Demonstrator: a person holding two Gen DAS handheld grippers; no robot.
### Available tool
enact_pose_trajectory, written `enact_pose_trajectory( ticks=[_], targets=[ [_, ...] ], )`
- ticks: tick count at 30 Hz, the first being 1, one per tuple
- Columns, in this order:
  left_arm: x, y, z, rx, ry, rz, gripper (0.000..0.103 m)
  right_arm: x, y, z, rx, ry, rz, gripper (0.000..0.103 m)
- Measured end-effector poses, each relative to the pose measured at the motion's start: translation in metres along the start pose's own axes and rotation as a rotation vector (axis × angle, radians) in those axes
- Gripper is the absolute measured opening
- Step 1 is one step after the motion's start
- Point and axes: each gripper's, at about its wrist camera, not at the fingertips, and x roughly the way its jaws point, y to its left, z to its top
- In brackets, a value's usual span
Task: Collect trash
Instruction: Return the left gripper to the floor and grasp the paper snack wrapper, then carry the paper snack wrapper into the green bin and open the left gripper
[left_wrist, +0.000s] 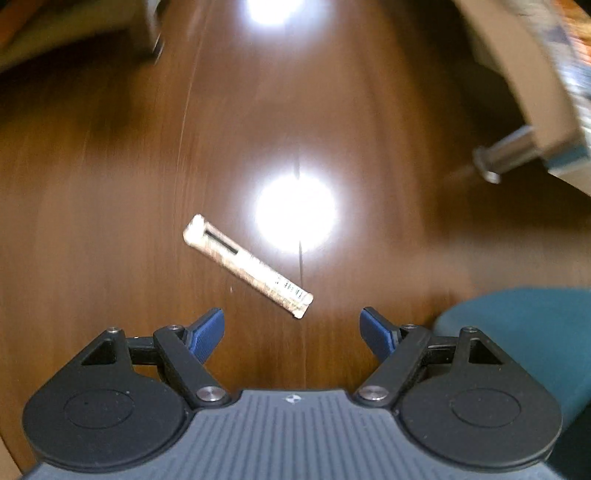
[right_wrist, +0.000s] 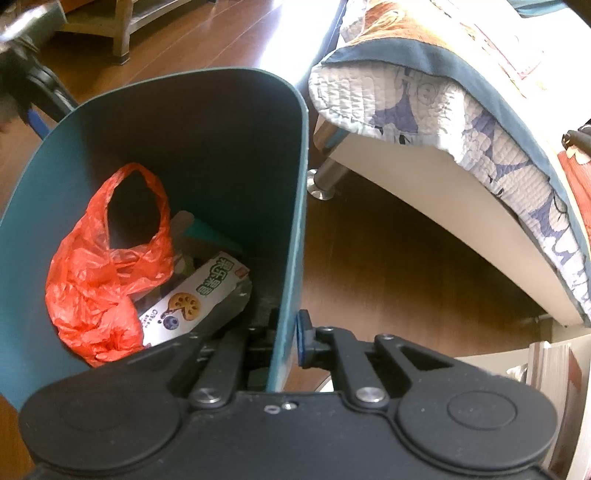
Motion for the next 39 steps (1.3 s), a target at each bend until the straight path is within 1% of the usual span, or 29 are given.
enact_pose_trajectory(
  ticks=[3, 7, 8, 14, 16, 19, 22, 23, 25, 28, 31, 32, 34, 36, 39],
  targets=[
    [0.031, 0.01, 0.005, -0.088, 0.043, 0.034, 0.08, -0.005, -0.005, -0.005, 0.044, 0.012, 0.051, 0.013],
    [0.056, 0.018, 0.009, -0.154, 0.067, 0.061, 0.08, 0.003, -0.015, -0.014, 0.098, 0.05, 0.056, 0.011],
    [0.061, 0.018, 0.01, -0.162, 0.067, 0.068, 0.08, 0.006, -0.018, -0.017, 0.118, 0.063, 0.055, 0.011],
    [0.089, 0.014, 0.02, -0.179, 0.072, 0.104, 0.08, 0.017, -0.018, -0.031, 0.112, 0.106, 0.006, 0.01],
    [0.098, 0.013, 0.022, -0.192, 0.077, 0.113, 0.08, 0.019, -0.022, -0.035, 0.146, 0.119, 0.016, 0.01],
    [0.109, 0.008, 0.022, -0.197, 0.087, 0.126, 0.079, 0.023, -0.026, -0.04, 0.184, 0.13, 0.052, 0.011],
    [0.115, 0.003, 0.021, -0.187, 0.09, 0.151, 0.078, 0.027, -0.027, -0.044, 0.218, 0.148, 0.137, 0.012],
    [0.117, 0.002, 0.02, -0.186, 0.087, 0.158, 0.076, 0.03, -0.026, -0.045, 0.218, 0.153, 0.169, 0.012],
    [0.121, 0.002, 0.019, -0.19, 0.093, 0.166, 0.066, 0.034, -0.018, -0.046, 0.198, 0.163, 0.22, 0.013],
    [0.122, -0.001, 0.016, -0.209, 0.103, 0.176, 0.062, 0.039, -0.008, -0.046, 0.17, 0.173, 0.259, 0.013],
    [0.12, -0.003, 0.016, -0.211, 0.089, 0.174, 0.061, 0.042, -0.007, -0.049, 0.157, 0.18, 0.262, 0.013],
    [0.118, -0.004, 0.016, -0.208, 0.083, 0.18, 0.057, 0.043, -0.007, -0.05, 0.155, 0.182, 0.259, 0.013],
    [0.115, -0.006, 0.011, -0.195, 0.068, 0.21, 0.041, 0.044, -0.007, -0.052, 0.15, 0.189, 0.25, 0.012],
    [0.112, -0.01, 0.007, -0.183, 0.064, 0.213, 0.034, 0.044, -0.004, -0.051, 0.154, 0.19, 0.249, 0.012],
    [0.108, -0.019, 0.002, -0.167, 0.064, 0.216, 0.03, 0.043, -0.003, -0.05, 0.149, 0.187, 0.24, 0.012]
  ],
)
